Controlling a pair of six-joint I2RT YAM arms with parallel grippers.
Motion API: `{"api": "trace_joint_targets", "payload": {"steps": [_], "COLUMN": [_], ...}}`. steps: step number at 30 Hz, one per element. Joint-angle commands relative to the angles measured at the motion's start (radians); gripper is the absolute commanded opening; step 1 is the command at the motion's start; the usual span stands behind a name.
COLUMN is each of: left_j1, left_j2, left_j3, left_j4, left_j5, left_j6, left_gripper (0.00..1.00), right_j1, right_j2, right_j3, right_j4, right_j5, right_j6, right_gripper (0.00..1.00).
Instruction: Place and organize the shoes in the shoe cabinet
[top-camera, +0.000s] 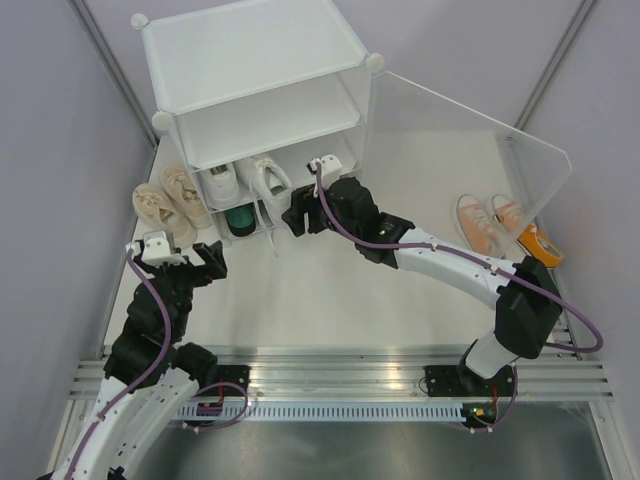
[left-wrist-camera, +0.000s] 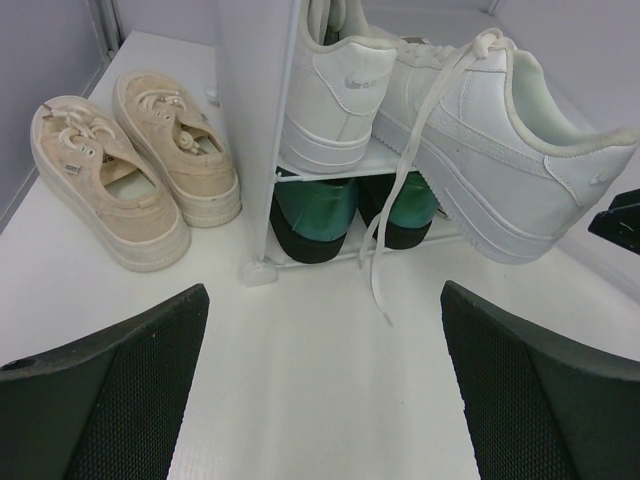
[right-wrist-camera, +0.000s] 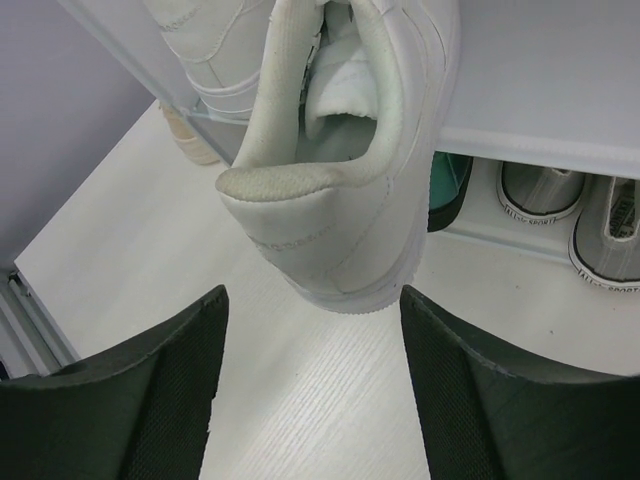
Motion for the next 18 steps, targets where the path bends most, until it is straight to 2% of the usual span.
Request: {"api": "trace_joint_targets", "payload": {"steps": [1,4,10,14,18], "left_j1": [-0.003,-0.003,-0.003,-0.003,-0.003], "left_j2": [0.011,0.012,0.014,0.017,0.015], "left_j3": [-0.004,-0.003,-0.004,-0.003,-0.004], "left_j4": [0.040,0.041,0.040,0.040,0.040], "left_j5": [-0.010,-0.008,-0.007,-0.004,-0.001], "left_j6": [0.032,0.032,0.032,0.032,0.032], "left_gripper": [1.00,1.00,1.00,1.00,1.00], "right_j1": [0.006,0.006,0.006,0.004,0.004], "right_j2": [0.021,0.047,0.148,0.204,0.257], "right_j3": [0.026,0.066,0.176,0.253,0.334], "right_j4": [0.085,0.081,0.064,0.059,0.052], "right_j5": [-0.020,0.003,0.051,0.040,0.032], "right_j6": [-0.019,-0.026,-0.051,-0.059,-0.069], "right_gripper": [0.71,0.67,0.45,0.39,0.39]}}
